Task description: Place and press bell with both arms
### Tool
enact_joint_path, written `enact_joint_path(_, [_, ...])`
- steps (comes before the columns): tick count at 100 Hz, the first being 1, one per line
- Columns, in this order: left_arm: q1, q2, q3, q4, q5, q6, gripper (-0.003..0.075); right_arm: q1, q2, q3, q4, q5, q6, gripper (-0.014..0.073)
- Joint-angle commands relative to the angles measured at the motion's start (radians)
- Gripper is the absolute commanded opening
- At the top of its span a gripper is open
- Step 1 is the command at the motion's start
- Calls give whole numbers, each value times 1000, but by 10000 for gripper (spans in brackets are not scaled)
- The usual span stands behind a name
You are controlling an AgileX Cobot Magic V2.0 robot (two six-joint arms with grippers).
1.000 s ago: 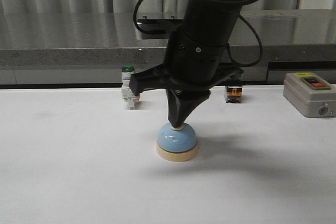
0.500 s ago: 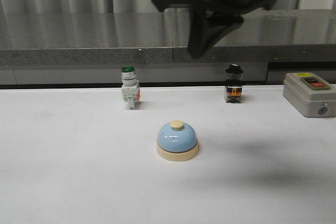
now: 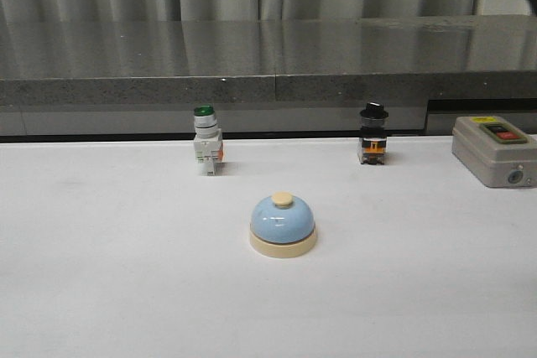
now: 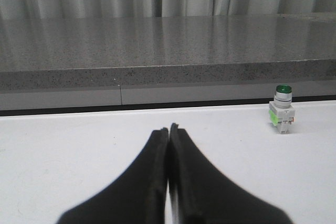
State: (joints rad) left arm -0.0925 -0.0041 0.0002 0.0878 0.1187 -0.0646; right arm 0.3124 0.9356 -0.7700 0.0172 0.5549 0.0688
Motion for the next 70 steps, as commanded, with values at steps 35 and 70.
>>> enact_joint_path(35, [4,-29,42,2,-85,-9,-20,-87,-443,177,-8,1,-2,-60])
enact_joint_path(70, [4,-29,42,2,-85,-9,-20,-87,-481,178,-8,19,-2,-60])
